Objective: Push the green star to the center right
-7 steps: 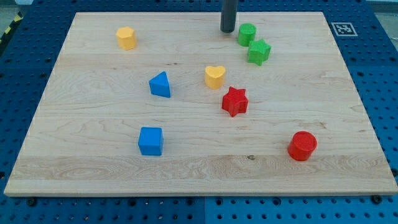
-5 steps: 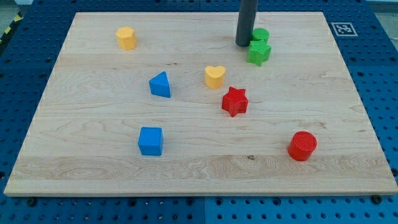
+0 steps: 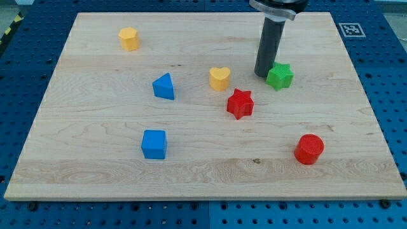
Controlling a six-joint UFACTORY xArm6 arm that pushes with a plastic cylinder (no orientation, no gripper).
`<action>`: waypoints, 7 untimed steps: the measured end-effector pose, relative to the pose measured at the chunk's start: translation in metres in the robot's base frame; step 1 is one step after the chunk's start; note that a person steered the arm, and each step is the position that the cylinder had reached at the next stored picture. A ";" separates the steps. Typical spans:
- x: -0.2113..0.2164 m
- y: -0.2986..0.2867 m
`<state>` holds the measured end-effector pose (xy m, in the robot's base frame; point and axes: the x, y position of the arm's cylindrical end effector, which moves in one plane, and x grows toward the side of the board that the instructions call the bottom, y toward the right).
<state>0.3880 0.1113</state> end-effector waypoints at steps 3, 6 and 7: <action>0.053 0.005; 0.018 0.070; 0.018 0.081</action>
<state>0.4063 0.1928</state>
